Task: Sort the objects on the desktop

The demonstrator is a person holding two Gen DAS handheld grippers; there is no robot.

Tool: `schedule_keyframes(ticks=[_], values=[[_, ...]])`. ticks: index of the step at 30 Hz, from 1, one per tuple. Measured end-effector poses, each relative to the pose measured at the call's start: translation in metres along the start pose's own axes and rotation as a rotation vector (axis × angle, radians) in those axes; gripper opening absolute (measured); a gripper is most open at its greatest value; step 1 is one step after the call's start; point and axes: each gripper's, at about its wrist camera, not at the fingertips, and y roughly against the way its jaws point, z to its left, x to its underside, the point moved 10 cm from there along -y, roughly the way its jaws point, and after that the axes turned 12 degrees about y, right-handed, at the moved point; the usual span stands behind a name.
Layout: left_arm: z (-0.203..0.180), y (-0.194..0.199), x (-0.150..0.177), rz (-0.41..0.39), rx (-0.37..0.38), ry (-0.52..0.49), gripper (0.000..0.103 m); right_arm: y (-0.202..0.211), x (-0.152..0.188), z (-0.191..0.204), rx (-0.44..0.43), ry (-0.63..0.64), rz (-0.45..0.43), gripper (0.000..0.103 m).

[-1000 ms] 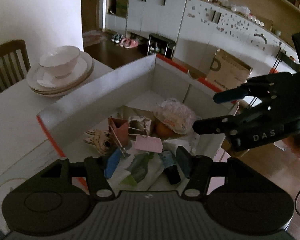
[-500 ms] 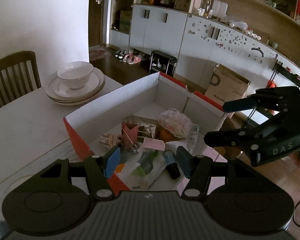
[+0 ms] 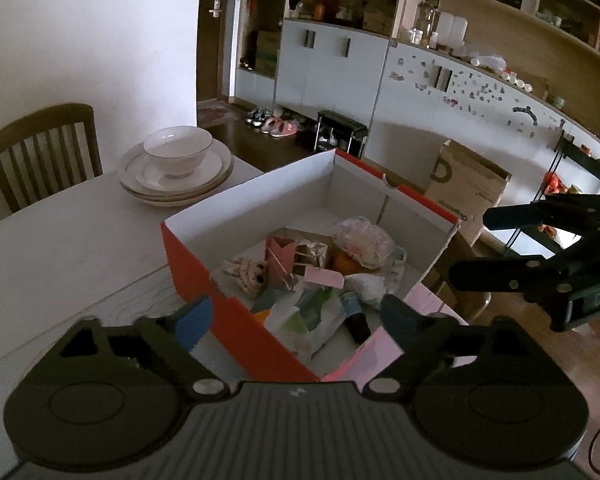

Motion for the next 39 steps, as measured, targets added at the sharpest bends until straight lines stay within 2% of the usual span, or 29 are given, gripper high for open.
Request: schedule_keyframes(ticks=[4,15,25,39], values=[[0.001,0.012,0.004,-0.033,-0.017,-0.021,0.103,0.006,0.003,0.008,0.007,-0.006,-0.013,0.098],[0.004,0.035,0.017,-0.053,-0.03,-0.016,0.103,0.021,0.01,0.026,0.031,-0.048,-0.053,0.098],[0.011,0.04,0.032,-0.019,-0.018,0.016,0.103,0.027,0.026,0.037,0.021,-0.093,-0.036,0.098],[0.01,0.041,0.04,-0.023,-0.061,-0.022,0.103,0.028,0.033,0.046,0.028,-0.084,-0.028,0.098]])
